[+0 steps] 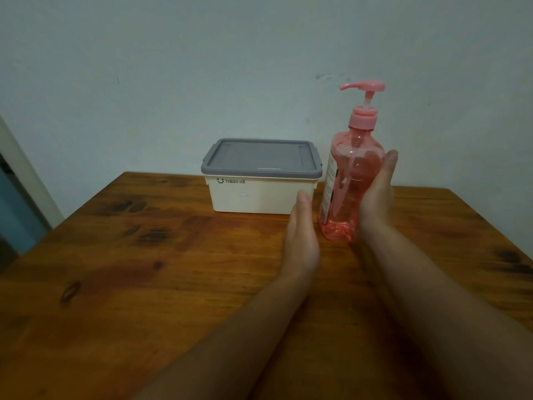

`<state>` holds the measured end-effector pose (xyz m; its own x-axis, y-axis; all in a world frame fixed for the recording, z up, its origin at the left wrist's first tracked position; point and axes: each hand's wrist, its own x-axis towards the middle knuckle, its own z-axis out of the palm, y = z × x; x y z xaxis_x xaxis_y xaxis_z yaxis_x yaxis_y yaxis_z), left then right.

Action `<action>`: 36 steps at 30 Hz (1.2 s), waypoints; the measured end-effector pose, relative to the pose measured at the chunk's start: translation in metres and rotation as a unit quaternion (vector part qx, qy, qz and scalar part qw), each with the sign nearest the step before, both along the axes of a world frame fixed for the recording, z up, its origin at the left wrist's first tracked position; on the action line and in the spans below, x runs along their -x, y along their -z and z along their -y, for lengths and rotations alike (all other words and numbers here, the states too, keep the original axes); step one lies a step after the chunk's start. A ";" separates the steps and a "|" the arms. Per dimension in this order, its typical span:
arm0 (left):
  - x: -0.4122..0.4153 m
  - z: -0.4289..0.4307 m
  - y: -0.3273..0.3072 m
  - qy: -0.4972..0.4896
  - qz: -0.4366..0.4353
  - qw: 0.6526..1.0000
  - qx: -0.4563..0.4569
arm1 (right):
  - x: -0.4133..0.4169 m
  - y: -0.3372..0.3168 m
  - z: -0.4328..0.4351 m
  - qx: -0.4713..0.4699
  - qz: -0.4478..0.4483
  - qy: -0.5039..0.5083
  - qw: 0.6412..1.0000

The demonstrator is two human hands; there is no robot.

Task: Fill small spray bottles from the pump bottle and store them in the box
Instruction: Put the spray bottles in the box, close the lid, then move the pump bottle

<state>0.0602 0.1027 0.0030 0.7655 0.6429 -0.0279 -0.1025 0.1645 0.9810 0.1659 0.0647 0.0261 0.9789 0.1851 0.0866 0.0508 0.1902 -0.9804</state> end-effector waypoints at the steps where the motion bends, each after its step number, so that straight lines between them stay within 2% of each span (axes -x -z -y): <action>1: 0.000 0.000 0.000 0.003 -0.002 1.000 0.000 | -0.003 0.000 -0.001 -0.003 0.002 -0.002 1.000; 36: -0.013 -0.013 0.016 0.026 0.015 0.999 -0.029 | -0.089 0.000 -0.063 -0.001 -0.007 0.007 1.000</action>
<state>0.0731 0.1153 -0.0134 0.7973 0.6027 0.0325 -0.1252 0.1124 0.9857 0.2546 0.1276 0.0260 0.9825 0.1713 0.0737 0.0402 0.1913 -0.9807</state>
